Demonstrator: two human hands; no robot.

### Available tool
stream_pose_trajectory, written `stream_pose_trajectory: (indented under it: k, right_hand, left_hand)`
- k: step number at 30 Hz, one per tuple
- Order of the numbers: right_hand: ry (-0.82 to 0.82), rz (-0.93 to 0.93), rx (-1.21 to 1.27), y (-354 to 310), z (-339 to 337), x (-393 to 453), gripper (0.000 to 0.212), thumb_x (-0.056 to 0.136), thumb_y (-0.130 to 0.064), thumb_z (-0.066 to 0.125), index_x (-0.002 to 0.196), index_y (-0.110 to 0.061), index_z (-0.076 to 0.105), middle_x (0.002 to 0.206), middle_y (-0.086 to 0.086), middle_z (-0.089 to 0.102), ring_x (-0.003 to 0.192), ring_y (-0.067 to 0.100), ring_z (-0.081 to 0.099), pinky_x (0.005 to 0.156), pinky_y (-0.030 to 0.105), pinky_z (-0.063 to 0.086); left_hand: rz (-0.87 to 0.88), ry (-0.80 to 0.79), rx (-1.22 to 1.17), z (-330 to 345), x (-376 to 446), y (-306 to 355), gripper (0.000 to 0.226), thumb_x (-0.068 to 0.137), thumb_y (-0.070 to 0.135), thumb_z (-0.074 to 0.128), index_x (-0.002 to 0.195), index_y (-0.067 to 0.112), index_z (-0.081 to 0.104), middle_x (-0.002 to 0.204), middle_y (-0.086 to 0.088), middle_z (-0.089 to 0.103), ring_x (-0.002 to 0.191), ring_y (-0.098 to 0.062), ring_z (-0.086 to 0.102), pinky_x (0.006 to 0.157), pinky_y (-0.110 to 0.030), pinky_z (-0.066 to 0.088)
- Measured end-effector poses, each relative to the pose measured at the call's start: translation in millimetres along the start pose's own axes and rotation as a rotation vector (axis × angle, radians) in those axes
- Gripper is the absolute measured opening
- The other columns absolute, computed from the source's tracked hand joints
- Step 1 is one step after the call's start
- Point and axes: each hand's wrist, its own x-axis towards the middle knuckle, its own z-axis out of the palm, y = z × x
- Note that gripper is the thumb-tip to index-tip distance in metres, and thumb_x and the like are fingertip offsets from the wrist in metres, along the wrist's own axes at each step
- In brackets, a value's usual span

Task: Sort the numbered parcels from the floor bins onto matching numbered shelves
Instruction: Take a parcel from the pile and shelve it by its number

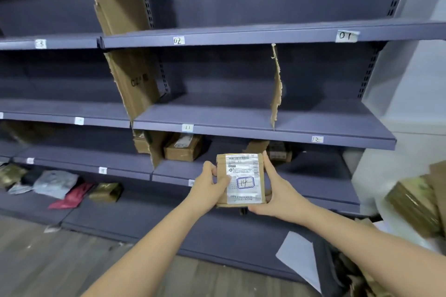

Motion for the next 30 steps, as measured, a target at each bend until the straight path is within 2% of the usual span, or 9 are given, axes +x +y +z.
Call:
stream_pose_trajectory:
  k: [4, 8, 11, 13, 16, 20, 24, 27, 30]
  right_hand:
    - [0.003, 0.010, -0.012, -3.9, 4.4, 9.1, 0.129, 0.063, -0.045, 0.079, 0.143, -0.054, -0.023, 0.122, -0.018, 0.063, 0.086, 0.007, 0.068, 0.088, 0.033, 0.055]
    - [-0.005, 0.017, 0.014, -9.2, 11.7, 23.4, 0.126, 0.062, -0.046, 0.079, 0.148, -0.049, -0.013, 0.118, -0.014, 0.064, 0.087, 0.012, 0.069, 0.084, 0.038, 0.058]
    - [-0.027, -0.021, 0.029, -14.8, 24.7, 32.8, 0.123, 0.069, -0.038, 0.081, 0.149, -0.047, -0.012, 0.126, -0.023, 0.055, 0.101, 0.002, 0.061, 0.089, 0.030, 0.055]
    - [-0.041, -0.053, 0.030, -18.5, 34.6, 40.1, 0.123, 0.069, -0.038, 0.079, 0.147, -0.052, -0.015, 0.136, -0.022, 0.051, 0.098, 0.000, 0.059, 0.089, 0.029, 0.055]
    - [-0.070, -0.085, 0.027, -27.2, 52.4, 49.7, 0.118, 0.070, -0.037, 0.077, 0.139, -0.063, -0.016, 0.134, -0.022, 0.054, 0.091, -0.003, 0.059, 0.094, 0.034, 0.053]
    - [-0.104, -0.146, 0.063, -44.3, 83.2, 61.0, 0.107, 0.076, -0.023, 0.075, 0.116, -0.083, -0.004, 0.119, -0.026, 0.062, 0.079, -0.005, 0.062, 0.081, 0.025, 0.056]
    - [-0.124, -0.132, 0.086, -67.7, 123.1, 76.1, 0.100, 0.077, -0.019, 0.075, 0.099, -0.087, 0.007, 0.111, -0.023, 0.064, 0.078, -0.006, 0.062, 0.076, 0.024, 0.056]
    - [-0.142, -0.085, 0.098, -88.9, 157.5, 90.0, 0.103, 0.072, -0.028, 0.076, 0.122, -0.079, 0.002, 0.122, -0.022, 0.060, 0.088, 0.001, 0.064, 0.084, 0.031, 0.057]
    - [-0.167, -0.042, 0.096, -110.8, 194.9, 107.0, 0.118, 0.065, -0.042, 0.073, 0.146, -0.055, -0.012, 0.138, -0.016, 0.052, 0.097, 0.003, 0.057, 0.093, 0.035, 0.053]
  left_hand:
    - [-0.009, 0.060, 0.043, -6.1, 2.3, -1.4, 0.024, 0.096, 0.032, 0.054, 0.091, 0.019, 0.035, 0.090, 0.003, 0.057, 0.076, -0.008, 0.053, 0.059, -0.024, 0.039]
    - [0.003, 0.100, 0.052, -16.6, 3.4, -2.7, 0.026, 0.097, 0.028, 0.053, 0.109, 0.013, 0.035, 0.090, 0.011, 0.052, 0.074, -0.003, 0.052, 0.056, -0.020, 0.037]
    - [-0.003, 0.136, 0.026, -27.7, 2.9, -10.1, 0.030, 0.097, 0.026, 0.054, 0.117, 0.016, 0.036, 0.095, 0.020, 0.050, 0.081, 0.003, 0.052, 0.059, -0.016, 0.038]
    - [-0.024, 0.151, 0.013, -35.9, 0.4, -15.1, 0.028, 0.097, 0.027, 0.053, 0.118, 0.019, 0.036, 0.097, 0.020, 0.050, 0.081, 0.005, 0.052, 0.060, -0.014, 0.038]
    - [-0.056, 0.161, -0.003, -50.5, -6.3, -29.6, 0.026, 0.098, 0.029, 0.050, 0.119, 0.021, 0.036, 0.107, 0.011, 0.055, 0.084, 0.003, 0.053, 0.061, -0.015, 0.039]
    - [-0.099, 0.195, -0.032, -78.1, -15.9, -57.8, 0.033, 0.099, 0.030, 0.049, 0.127, 0.020, 0.036, 0.116, 0.007, 0.056, 0.093, -0.006, 0.056, 0.064, -0.013, 0.040]
    - [-0.133, 0.229, -0.058, -113.4, -20.8, -86.4, 0.034, 0.099, 0.027, 0.049, 0.129, 0.018, 0.038, 0.115, 0.006, 0.055, 0.089, -0.002, 0.054, 0.060, -0.012, 0.039]
    - [-0.138, 0.246, -0.057, -142.9, -22.0, -109.5, 0.029, 0.098, 0.026, 0.050, 0.125, 0.021, 0.038, 0.111, 0.007, 0.056, 0.087, 0.001, 0.053, 0.064, -0.015, 0.039]
    - [-0.135, 0.240, -0.054, -178.0, -21.3, -135.0, 0.030, 0.098, 0.023, 0.051, 0.125, 0.021, 0.039, 0.112, 0.006, 0.057, 0.090, -0.004, 0.055, 0.066, -0.015, 0.039]
